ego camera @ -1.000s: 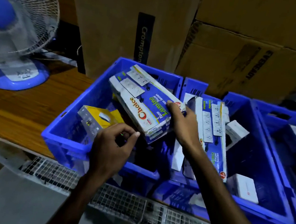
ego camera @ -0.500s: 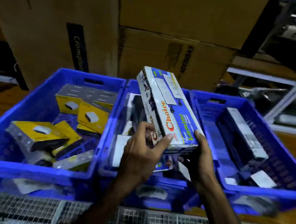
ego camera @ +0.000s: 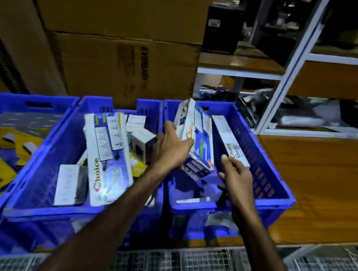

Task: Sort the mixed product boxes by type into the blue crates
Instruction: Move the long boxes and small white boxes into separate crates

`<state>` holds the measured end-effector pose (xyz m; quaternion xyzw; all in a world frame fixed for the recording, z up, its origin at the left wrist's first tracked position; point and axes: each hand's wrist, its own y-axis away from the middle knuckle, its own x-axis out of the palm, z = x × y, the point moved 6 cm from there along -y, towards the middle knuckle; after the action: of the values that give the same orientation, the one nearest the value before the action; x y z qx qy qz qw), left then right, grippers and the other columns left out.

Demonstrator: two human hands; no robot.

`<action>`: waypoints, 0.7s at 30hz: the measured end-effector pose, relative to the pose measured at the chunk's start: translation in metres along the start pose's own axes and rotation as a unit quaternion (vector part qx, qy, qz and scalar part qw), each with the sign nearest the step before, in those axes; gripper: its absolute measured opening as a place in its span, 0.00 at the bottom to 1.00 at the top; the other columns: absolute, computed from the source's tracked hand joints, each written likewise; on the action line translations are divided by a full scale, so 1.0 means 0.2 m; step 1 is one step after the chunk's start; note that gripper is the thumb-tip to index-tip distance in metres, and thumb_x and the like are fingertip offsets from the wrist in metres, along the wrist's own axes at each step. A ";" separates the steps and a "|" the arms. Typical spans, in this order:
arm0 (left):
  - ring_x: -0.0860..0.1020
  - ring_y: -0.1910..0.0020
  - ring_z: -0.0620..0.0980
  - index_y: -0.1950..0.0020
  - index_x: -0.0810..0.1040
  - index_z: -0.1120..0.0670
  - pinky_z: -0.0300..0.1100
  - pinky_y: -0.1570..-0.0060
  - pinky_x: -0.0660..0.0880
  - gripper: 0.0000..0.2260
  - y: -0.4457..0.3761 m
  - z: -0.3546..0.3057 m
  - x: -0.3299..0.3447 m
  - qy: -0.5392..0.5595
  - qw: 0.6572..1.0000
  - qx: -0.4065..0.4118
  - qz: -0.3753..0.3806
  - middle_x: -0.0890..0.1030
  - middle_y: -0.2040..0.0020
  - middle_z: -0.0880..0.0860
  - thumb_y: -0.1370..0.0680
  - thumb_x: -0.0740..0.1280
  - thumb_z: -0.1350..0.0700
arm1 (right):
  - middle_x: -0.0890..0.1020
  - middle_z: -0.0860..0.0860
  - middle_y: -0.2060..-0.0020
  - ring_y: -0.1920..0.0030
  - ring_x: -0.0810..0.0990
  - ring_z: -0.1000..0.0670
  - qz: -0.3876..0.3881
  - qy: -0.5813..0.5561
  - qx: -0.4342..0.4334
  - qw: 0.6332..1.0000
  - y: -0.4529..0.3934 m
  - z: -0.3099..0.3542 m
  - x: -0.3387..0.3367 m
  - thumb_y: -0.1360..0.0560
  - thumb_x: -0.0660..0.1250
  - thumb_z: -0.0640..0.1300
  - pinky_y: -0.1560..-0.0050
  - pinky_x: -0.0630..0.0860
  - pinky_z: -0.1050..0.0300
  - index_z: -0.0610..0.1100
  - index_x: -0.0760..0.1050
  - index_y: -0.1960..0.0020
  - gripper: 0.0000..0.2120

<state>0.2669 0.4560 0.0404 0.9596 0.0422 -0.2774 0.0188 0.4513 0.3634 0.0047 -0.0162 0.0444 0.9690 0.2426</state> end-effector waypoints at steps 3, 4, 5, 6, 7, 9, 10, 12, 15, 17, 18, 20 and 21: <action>0.77 0.38 0.67 0.36 0.66 0.52 0.51 0.44 0.72 0.20 -0.05 0.03 0.20 -0.037 0.998 -0.055 0.012 0.74 0.35 0.64 0.24 0.67 0.48 | 0.84 0.55 0.59 0.50 0.84 0.46 0.018 -0.007 0.011 1.000 -0.04 -0.04 -0.10 0.20 0.69 0.52 0.39 0.79 0.33 0.51 0.81 0.53 0.06; 0.76 0.37 0.68 0.35 0.66 0.53 0.52 0.42 0.72 0.20 -0.05 0.03 0.25 -0.043 0.996 -0.074 0.012 0.72 0.33 0.65 0.24 0.66 0.49 | 0.83 0.55 0.60 0.52 0.83 0.48 0.026 -0.010 0.011 1.000 -0.05 -0.04 -0.11 0.19 0.69 0.51 0.41 0.80 0.32 0.51 0.82 0.53 0.06; 0.76 0.37 0.69 0.34 0.66 0.54 0.52 0.42 0.72 0.21 -0.08 0.05 0.31 -0.049 0.995 -0.083 0.013 0.69 0.31 0.66 0.23 0.66 0.51 | 0.83 0.55 0.61 0.55 0.82 0.50 0.030 -0.011 0.011 0.999 -0.05 -0.04 -0.12 0.19 0.69 0.50 0.42 0.81 0.33 0.50 0.82 0.53 0.06; 0.76 0.37 0.69 0.32 0.65 0.54 0.52 0.43 0.72 0.21 -0.09 0.07 0.37 -0.047 0.994 -0.092 0.019 0.67 0.29 0.66 0.23 0.66 0.52 | 0.83 0.55 0.62 0.57 0.82 0.52 0.031 -0.010 0.009 0.999 -0.06 -0.04 -0.13 0.19 0.69 0.50 0.43 0.82 0.34 0.50 0.82 0.53 0.06; 0.76 0.37 0.69 0.31 0.64 0.53 0.52 0.42 0.73 0.22 -0.11 0.09 0.42 -0.043 0.994 -0.099 0.032 0.66 0.28 0.65 0.23 0.66 0.52 | 0.82 0.57 0.64 0.58 0.81 0.52 0.034 -0.006 0.004 0.999 -0.06 -0.04 -0.13 0.19 0.68 0.50 0.44 0.82 0.34 0.49 0.82 0.53 0.07; 0.77 0.36 0.69 0.28 0.63 0.51 0.49 0.38 0.74 0.26 -0.15 0.15 0.53 -0.045 0.990 -0.115 0.073 0.65 0.25 0.66 0.23 0.67 0.48 | 0.83 0.57 0.66 0.57 0.83 0.51 0.044 0.011 -0.017 0.999 -0.06 -0.02 -0.14 0.20 0.69 0.53 0.44 0.82 0.35 0.49 0.82 0.55 0.09; 0.75 0.33 0.68 0.25 0.63 0.52 0.48 0.36 0.73 0.29 -0.15 0.18 0.57 -0.064 0.986 -0.119 0.097 0.64 0.24 0.66 0.23 0.68 0.47 | 0.84 0.57 0.65 0.55 0.84 0.49 0.049 0.018 -0.028 0.998 -0.06 -0.02 -0.14 0.21 0.70 0.53 0.44 0.81 0.34 0.49 0.83 0.55 0.09; 0.71 0.28 0.68 0.22 0.66 0.55 0.53 0.30 0.70 0.29 -0.15 0.23 0.59 -0.125 0.978 -0.108 0.127 0.64 0.22 0.65 0.20 0.68 0.44 | 0.86 0.53 0.61 0.50 0.86 0.45 0.068 0.026 -0.040 0.997 -0.08 -0.03 -0.14 0.21 0.70 0.52 0.42 0.81 0.34 0.49 0.83 0.54 0.08; 0.71 0.29 0.68 0.25 0.70 0.55 0.54 0.32 0.70 0.25 -0.13 0.21 0.54 -0.164 0.976 -0.048 0.132 0.67 0.26 0.64 0.20 0.67 0.45 | 0.86 0.50 0.58 0.49 0.86 0.44 0.088 0.046 -0.054 0.994 -0.10 -0.04 -0.14 0.20 0.70 0.50 0.42 0.81 0.36 0.49 0.83 0.52 0.07; 0.71 0.28 0.63 0.25 0.69 0.54 0.51 0.32 0.70 0.25 -0.11 0.15 0.48 -0.145 0.981 0.019 0.124 0.69 0.26 0.61 0.20 0.69 0.47 | 0.87 0.50 0.58 0.51 0.86 0.47 0.100 0.056 -0.059 0.992 -0.10 -0.03 -0.13 0.20 0.69 0.50 0.43 0.81 0.37 0.49 0.83 0.52 0.07; 0.71 0.28 0.60 0.24 0.69 0.53 0.49 0.32 0.70 0.25 -0.09 0.13 0.46 -0.125 0.983 0.055 0.123 0.70 0.26 0.58 0.20 0.69 0.49 | 0.87 0.50 0.57 0.52 0.87 0.48 0.108 0.058 -0.058 0.991 -0.10 -0.03 -0.12 0.19 0.69 0.50 0.44 0.82 0.37 0.49 0.83 0.51 0.07; 0.75 0.32 0.56 0.25 0.72 0.52 0.50 0.32 0.72 0.24 -0.01 0.07 0.37 -0.077 0.981 0.135 0.116 0.71 0.29 0.54 0.19 0.71 0.50 | 0.87 0.49 0.56 0.52 0.87 0.48 0.120 0.069 -0.064 0.988 -0.10 -0.03 -0.10 0.19 0.68 0.49 0.44 0.82 0.39 0.48 0.82 0.51 0.07; 0.77 0.35 0.54 0.26 0.74 0.51 0.49 0.34 0.74 0.22 0.04 0.05 0.32 -0.051 0.978 0.168 0.112 0.72 0.31 0.52 0.20 0.71 0.51 | 0.87 0.49 0.55 0.52 0.86 0.48 0.127 0.077 -0.069 0.987 -0.10 -0.03 -0.09 0.19 0.68 0.50 0.45 0.82 0.40 0.48 0.82 0.51 0.07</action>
<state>0.3171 0.4530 -0.0019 0.9322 -0.1135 -0.3257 -0.1094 0.4757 0.3719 -0.0015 -0.1012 -0.0021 0.9886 0.1115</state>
